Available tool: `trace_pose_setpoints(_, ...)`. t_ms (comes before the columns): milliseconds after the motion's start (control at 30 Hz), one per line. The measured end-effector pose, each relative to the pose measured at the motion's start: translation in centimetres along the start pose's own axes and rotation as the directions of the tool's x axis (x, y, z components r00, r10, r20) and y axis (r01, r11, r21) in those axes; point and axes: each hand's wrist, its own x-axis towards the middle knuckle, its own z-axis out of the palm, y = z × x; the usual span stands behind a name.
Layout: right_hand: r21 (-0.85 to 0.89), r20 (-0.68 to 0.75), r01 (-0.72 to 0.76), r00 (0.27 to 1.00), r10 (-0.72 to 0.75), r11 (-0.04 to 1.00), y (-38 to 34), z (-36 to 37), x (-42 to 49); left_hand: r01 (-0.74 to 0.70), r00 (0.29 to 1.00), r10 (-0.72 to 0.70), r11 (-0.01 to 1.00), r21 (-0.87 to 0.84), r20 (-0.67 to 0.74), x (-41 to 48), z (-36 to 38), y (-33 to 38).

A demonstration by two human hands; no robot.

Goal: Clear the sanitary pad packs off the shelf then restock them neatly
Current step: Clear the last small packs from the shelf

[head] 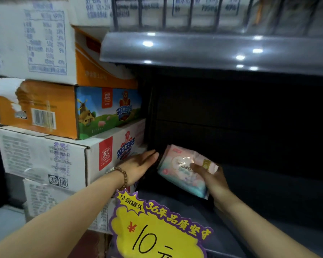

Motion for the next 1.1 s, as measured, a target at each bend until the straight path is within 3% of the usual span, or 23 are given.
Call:
trace_pose_setpoints(200,0.010,0.051,0.051,0.997,-0.052,0.999,-9.6,-3.2,-6.9,0.095,0.972,-0.170,0.915,-0.393,-0.162,-3.6,-3.0,3.9)
trace_pose_setpoints(267,-0.002,0.115,0.075,0.991,-0.074,0.997,-11.9,-3.4,-10.1,0.018,0.983,-0.122,0.803,-0.596,-0.135,-5.2,-4.0,6.3)
trace_pose_setpoints(333,-0.020,0.162,0.077,0.984,-0.073,0.997,-13.7,-3.2,-13.1,-0.009,0.995,-0.058,0.730,-0.684,-0.076,-7.1,-4.2,8.1)
trace_pose_setpoints(433,0.000,0.222,0.030,0.975,-0.029,1.000,-15.0,-2.7,-17.4,0.032,0.999,-0.043,0.766,-0.642,-0.002,-12.0,-4.6,10.6)
trace_pose_setpoints(533,0.016,0.243,-0.007,0.970,0.003,1.000,-15.2,-1.8,-22.3,-0.025,0.999,0.044,0.832,-0.554,0.020,-18.0,-4.4,11.9)
trace_pose_setpoints(633,0.058,0.250,-0.109,0.964,0.092,0.992,-13.8,-1.2,-26.2,-0.060,0.995,0.093,0.815,-0.576,0.027,-22.6,-3.2,11.7)
trace_pose_setpoints(733,0.066,0.294,-0.286,0.921,0.255,0.956,-11.4,-1.1,-29.4,0.052,0.984,0.076,0.747,-0.663,0.164,-26.3,-1.3,9.9)
trace_pose_setpoints(900,0.035,0.370,-0.461,0.830,0.417,0.887,-6.3,0.0,-34.3,0.306,0.951,-0.151,0.607,-0.734,0.271,-31.8,3.3,5.7)
trace_pose_setpoints(1100,-0.021,0.314,-0.630,0.733,0.603,0.777,1.2,1.3,-38.1,0.562,0.827,-0.358,0.495,-0.662,0.434,-35.9,8.5,-1.0)
